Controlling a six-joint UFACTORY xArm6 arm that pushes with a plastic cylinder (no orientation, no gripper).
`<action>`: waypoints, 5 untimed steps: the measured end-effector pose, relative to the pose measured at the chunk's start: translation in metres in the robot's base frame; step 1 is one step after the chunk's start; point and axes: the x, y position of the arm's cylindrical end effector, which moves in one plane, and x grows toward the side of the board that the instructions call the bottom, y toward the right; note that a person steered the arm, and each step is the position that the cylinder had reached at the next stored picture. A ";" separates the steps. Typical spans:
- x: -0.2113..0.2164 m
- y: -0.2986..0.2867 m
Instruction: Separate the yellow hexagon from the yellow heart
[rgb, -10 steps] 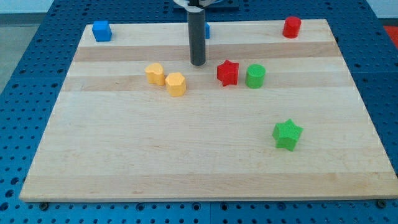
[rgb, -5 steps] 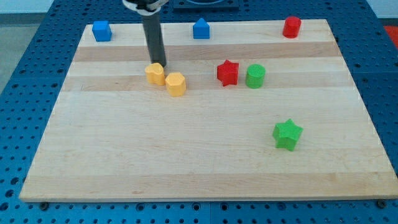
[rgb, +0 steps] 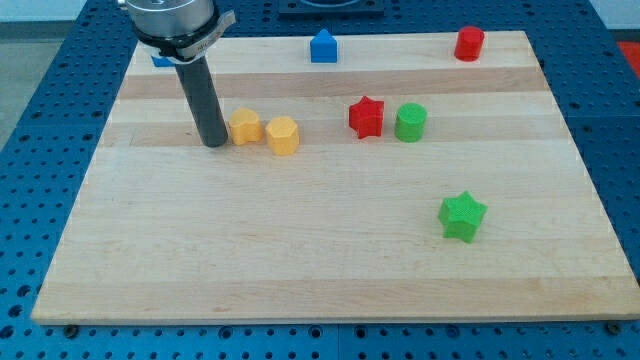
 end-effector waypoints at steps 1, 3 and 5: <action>-0.007 0.023; -0.018 0.046; -0.023 0.037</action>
